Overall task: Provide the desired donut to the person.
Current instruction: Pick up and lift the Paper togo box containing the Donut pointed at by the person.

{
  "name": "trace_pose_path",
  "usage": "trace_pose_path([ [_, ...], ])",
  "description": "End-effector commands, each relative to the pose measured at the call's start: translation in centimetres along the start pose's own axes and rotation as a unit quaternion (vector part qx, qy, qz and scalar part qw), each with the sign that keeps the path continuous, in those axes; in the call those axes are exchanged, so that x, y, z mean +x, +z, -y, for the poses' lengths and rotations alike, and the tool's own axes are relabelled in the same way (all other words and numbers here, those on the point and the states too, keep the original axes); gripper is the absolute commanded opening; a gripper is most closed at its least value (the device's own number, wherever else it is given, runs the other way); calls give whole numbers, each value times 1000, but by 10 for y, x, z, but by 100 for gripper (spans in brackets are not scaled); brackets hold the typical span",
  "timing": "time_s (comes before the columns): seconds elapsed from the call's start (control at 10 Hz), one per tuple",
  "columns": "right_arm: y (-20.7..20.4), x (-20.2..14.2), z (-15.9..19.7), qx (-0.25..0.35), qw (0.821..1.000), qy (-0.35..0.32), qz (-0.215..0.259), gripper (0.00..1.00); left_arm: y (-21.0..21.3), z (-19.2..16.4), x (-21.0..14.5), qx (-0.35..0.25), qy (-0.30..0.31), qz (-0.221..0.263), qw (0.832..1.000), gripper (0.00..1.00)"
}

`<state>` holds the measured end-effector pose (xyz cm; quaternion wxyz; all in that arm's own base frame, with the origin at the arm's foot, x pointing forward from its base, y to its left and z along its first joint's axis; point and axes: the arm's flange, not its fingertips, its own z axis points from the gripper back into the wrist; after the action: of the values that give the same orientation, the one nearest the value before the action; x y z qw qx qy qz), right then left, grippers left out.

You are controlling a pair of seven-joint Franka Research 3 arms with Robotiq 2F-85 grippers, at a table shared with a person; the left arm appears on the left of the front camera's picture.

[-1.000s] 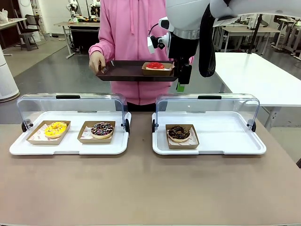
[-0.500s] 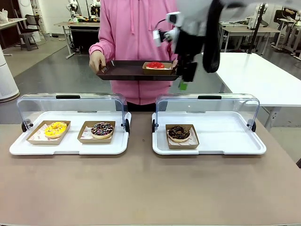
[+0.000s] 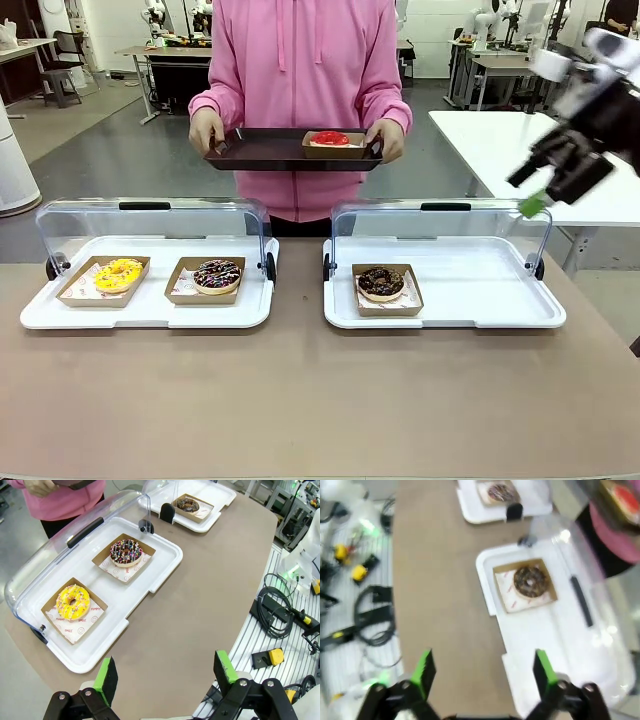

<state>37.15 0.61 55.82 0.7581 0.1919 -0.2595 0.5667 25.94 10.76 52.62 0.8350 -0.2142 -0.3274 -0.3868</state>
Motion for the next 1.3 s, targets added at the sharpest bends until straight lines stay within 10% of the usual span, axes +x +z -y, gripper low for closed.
trace_pose_path([
  [0.0,-17,-20,-33,-80,994,-66,18,100,1,-2,-2,-6,-9,6,1000,100],
  [1.2,-3,-57,-30,-193,973,-97,81,100,1,-2,-2,-6,-9,6,1000,100],
])
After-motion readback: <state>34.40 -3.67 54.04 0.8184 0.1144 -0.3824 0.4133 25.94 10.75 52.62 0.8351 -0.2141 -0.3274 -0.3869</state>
